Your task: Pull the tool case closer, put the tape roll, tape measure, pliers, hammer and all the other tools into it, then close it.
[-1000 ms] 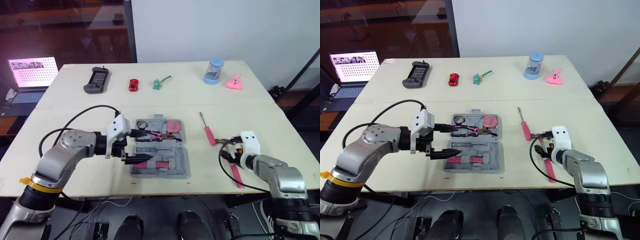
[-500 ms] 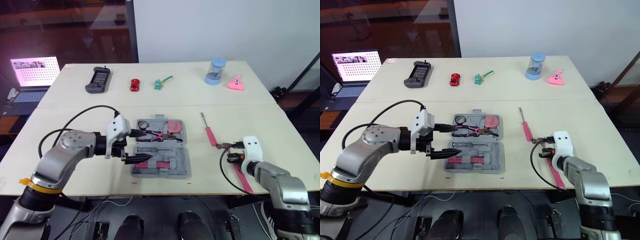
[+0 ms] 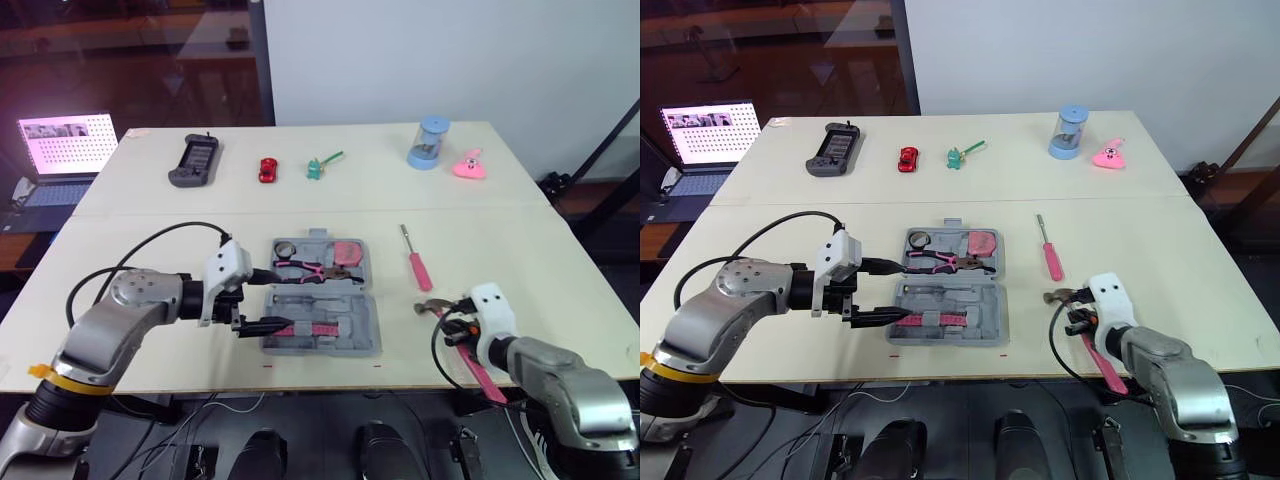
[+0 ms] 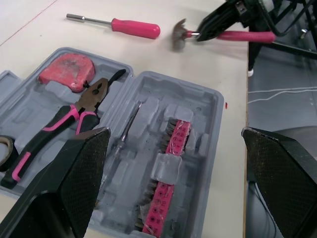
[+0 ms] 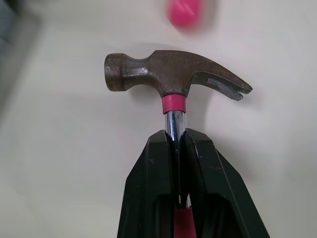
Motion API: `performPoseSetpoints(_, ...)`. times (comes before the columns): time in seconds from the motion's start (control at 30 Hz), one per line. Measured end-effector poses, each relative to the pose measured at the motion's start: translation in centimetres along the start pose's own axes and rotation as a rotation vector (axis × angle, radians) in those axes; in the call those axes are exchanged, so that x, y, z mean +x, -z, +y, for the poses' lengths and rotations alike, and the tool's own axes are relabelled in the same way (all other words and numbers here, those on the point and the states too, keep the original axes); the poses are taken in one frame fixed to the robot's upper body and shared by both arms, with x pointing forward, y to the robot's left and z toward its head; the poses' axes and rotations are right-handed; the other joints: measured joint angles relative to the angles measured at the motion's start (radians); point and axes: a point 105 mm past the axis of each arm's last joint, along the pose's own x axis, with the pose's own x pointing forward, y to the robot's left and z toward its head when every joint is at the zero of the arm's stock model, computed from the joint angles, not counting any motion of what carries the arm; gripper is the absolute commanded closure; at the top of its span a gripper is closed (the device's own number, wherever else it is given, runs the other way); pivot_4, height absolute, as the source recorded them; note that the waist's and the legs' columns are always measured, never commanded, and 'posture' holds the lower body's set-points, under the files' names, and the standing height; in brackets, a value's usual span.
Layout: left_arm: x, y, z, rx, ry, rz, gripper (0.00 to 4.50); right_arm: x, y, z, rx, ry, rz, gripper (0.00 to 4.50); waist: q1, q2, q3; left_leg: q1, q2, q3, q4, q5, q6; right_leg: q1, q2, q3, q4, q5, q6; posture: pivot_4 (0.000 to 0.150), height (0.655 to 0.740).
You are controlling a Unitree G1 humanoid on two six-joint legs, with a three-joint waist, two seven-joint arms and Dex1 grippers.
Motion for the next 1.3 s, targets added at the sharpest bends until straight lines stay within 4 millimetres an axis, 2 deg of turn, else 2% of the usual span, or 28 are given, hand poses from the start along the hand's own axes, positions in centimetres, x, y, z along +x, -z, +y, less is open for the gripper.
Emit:
performPoseSetpoints(0.3,-0.9,0.0,0.1,0.006,-0.052,0.007,0.0,2.1,-1.0,2.6,0.045,-0.039,-0.023,4.43,0.0,0.0,0.0,0.0,0.0,0.0,0.0,0.0,0.0,0.0,0.0,0.0,0.0,0.0,0.0,0.15,0.6902)
performPoseSetpoints(0.47,-1.0,0.1,0.1,0.002,-0.059,0.014,0.0,3.3,-1.1,2.7,0.059,-0.018,-0.018,4.43,0.0,0.0,0.0,0.0,0.0,0.0,0.0,0.0,0.0,-0.001,0.0,0.0,0.0,0.0,0.0,0.15,0.6902)
performPoseSetpoints(0.7,-1.1,0.1,0.2,0.002,-0.064,0.018,0.0,3.7,-1.2,2.2,0.042,0.025,-0.025,4.43,0.0,0.0,0.0,0.0,0.0,0.0,0.0,0.0,0.0,-0.001,0.0,0.0,0.0,0.0,0.0,0.15,0.6902)
performPoseSetpoints(0.83,-1.2,0.2,0.3,0.001,-0.063,0.018,0.0,3.7,-1.3,2.2,0.049,0.018,-0.029,2.68,-0.001,0.0,0.0,0.0,0.0,0.0,0.0,0.0,0.0,-0.001,0.0,0.0,0.0,0.0,0.0,0.15,0.6902)
performPoseSetpoints(1.0,-1.2,0.2,0.4,0.008,-0.065,0.012,0.0,3.0,-1.7,2.4,0.051,-0.072,-0.019,0.16,0.0,0.0,0.0,0.0,0.0,0.0,0.0,0.0,0.0,-0.001,0.0,0.0,0.0,0.0,0.0,0.15,0.6902)
performPoseSetpoints(1.1,-1.5,0.4,0.7,0.005,-0.084,0.008,0.0,1.5,-3.4,1.6,0.0,-0.134,-0.039,0.08,0.0,0.001,0.0,-0.001,0.0,0.0,0.0,0.0,0.0,-0.001,0.0,0.0,0.0,0.0,0.0,0.15,0.6902)
performPoseSetpoints(1.17,-1.8,0.3,1.0,0.005,-0.108,-0.016,0.0,0.0,-5.9,1.5,-0.092,-0.211,-0.076,0.08,-0.004,0.001,0.001,0.0,0.0,0.0,0.0,0.0,0.0,-0.001,0.0,0.0,0.0,0.0,0.0,0.15,0.6902)
performPoseSetpoints(1.23,-1.9,-0.2,1.2,-0.003,-0.127,-0.063,0.0,-1.9,-8.7,2.1,-0.206,-0.304,-0.131,0.08,-0.003,0.001,0.001,0.0,0.001,0.0,0.0,0.0,0.0,-0.001,0.001,-0.001,0.0,0.0,0.0,0.15,0.6902)
performPoseSetpoints(1.3,-1.9,-0.5,1.3,-0.012,-0.135,-0.101,0.0,-3.2,-10.0,3.1,-0.325,-0.385,-0.163,0.08,-0.001,0.0,0.0,0.0,0.001,-0.001,0.0,0.0,0.0,0.0,0.001,-0.001,-0.001,0.0,0.0,0.15,0.6902)
